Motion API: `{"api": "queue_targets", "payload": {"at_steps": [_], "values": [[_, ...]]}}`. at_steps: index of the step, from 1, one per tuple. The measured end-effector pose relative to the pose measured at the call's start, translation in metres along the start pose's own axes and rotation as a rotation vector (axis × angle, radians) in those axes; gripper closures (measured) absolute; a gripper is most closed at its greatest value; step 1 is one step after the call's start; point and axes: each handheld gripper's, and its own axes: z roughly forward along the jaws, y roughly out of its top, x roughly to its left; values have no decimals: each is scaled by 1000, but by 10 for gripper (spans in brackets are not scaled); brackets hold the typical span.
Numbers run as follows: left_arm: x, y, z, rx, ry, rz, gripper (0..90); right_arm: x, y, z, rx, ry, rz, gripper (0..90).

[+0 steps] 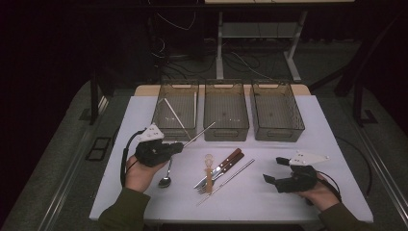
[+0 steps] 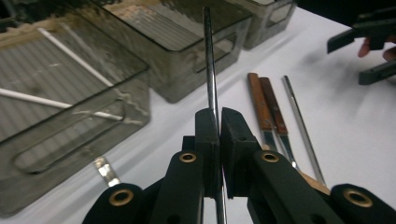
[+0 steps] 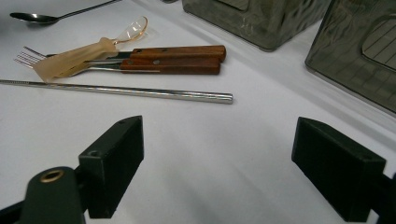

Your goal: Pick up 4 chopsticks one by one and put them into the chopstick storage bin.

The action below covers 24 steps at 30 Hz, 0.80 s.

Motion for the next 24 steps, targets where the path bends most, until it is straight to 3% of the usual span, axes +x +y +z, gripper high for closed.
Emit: {"api": "queue_targets", "payload": {"at_steps": [11,24], "values": [[32,5,-8,-41,86,-49,855,0,0,1,5,0,-2,168],[63,18,4,-48,145,-72,855,0,-1,2,5,-3,-1,168]]}}
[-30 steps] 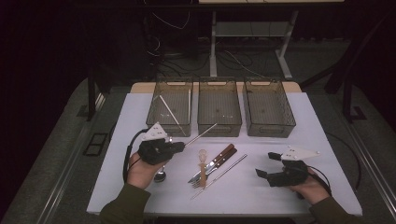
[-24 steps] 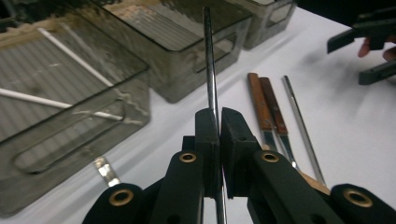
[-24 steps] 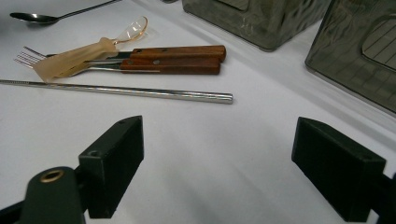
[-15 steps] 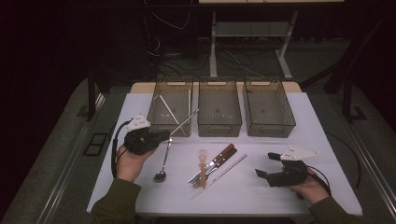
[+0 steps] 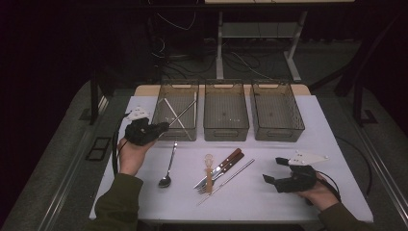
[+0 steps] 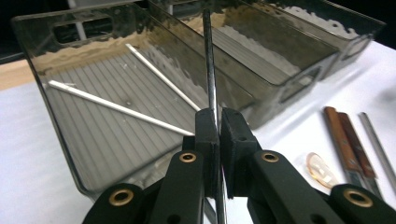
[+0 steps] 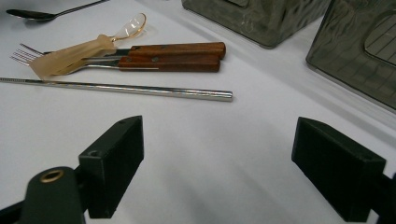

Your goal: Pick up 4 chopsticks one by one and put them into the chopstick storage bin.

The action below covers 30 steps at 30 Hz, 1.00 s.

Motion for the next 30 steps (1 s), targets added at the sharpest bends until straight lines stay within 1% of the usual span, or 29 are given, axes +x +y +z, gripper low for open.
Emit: {"api": "queue_targets", "payload": {"at_steps": [4,6,9,12,17,23,26,30], "values": [[8,7,9,-1,13,-12,855,0,0,0,0,0,5,168],[12,11,14,-1,28,-13,855,-1,0,1,1,1,2,168],[19,17,22,-9,30,-29,855,0,0,0,-3,0,6,168],[25,24,30,-3,45,-27,855,-1,0,1,-3,-1,5,168],[35,34,43,-2,61,-48,855,0,0,0,-5,1,6,168],[44,38,63,32,81,-62,855,0,0,1,-3,6,5,168],[48,40,70,60,101,-61,855,0,0,0,-6,5,6,168],[55,41,78,74,116,-91,855,0,0,0,-7,8,7,168]]}}
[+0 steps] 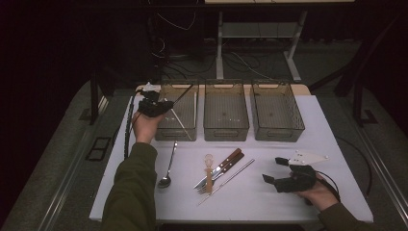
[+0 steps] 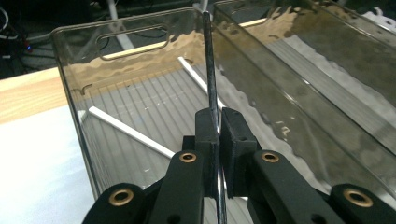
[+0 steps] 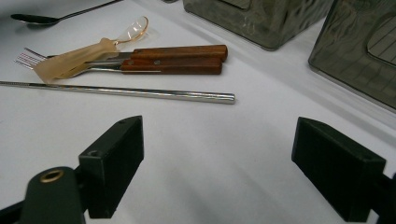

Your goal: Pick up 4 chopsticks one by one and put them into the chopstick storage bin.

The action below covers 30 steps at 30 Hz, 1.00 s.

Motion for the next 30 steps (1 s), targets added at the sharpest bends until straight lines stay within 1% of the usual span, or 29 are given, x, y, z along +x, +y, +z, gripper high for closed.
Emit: {"api": "queue_targets", "payload": {"at_steps": [2,4,5,6,7,9,10,11,13,16,18,20,21,23,29,30], "values": [[1,1,4,2,4,-12,855,0,0,0,-1,2,-1,168],[0,1,8,-1,24,-17,850,0,0,0,0,5,-1,168],[0,1,9,3,39,-13,832,1,0,0,-1,5,0,168],[-1,0,10,2,54,-16,724,1,0,0,-3,5,-1,168],[-1,0,11,3,54,-17,659,1,0,0,-3,6,-2,168],[-2,0,10,6,65,-1,616,1,0,-1,-4,7,-3,168],[-3,0,9,3,63,2,589,1,0,-1,-4,8,-3,168],[-4,-1,8,-2,52,3,567,1,0,-1,-4,7,-3,168],[-7,0,5,-6,41,27,549,1,0,0,-3,7,-1,168],[-15,-1,-2,-17,19,46,499,1,1,0,-3,6,-1,168],[-22,-2,-7,-20,-6,49,472,1,1,0,-3,4,-2,168],[-30,-4,-12,-14,-5,72,459,1,1,0,-3,3,-1,168],[-34,-5,-15,-17,-12,74,453,1,1,0,-2,2,-1,168],[-41,-9,-20,-20,-34,71,446,1,1,0,-2,2,0,168],[-69,-23,-34,-11,-76,115,421,1,1,0,-3,-1,-1,168],[-74,-27,-36,-23,-87,111,417,1,1,0,-3,-1,0,168]]}}
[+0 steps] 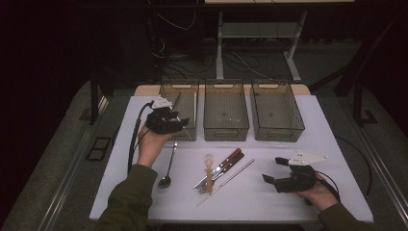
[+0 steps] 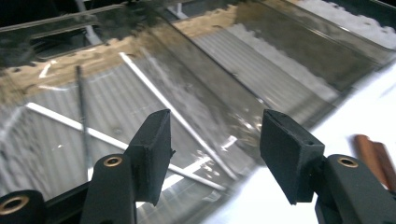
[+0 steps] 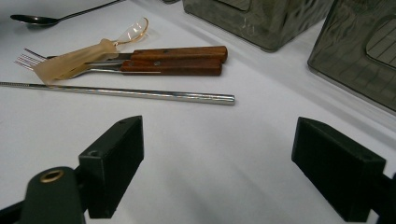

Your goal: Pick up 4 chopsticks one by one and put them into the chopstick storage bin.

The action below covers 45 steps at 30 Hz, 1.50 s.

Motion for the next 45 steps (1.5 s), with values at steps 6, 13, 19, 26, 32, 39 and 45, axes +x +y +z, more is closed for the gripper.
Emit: {"api": "queue_targets", "payload": {"at_steps": [6,13,19,26,32,39,45], "values": [[-24,-14,-10,-17,-42,12,415,1,0,0,2,-3,-2,168],[-59,-35,-9,34,-116,59,464,0,0,-1,1,-6,-6,168],[-86,-45,-8,72,-154,110,535,1,0,0,2,-8,-9,168],[-107,-54,-4,106,-224,111,659,1,0,0,4,-9,-5,168],[-125,-59,7,166,-269,139,741,1,0,0,5,-6,-9,168],[-139,-63,16,220,-331,163,821,1,0,1,9,-7,-4,168],[-151,-67,25,257,-349,183,829,1,0,1,10,-9,-7,168]]}}
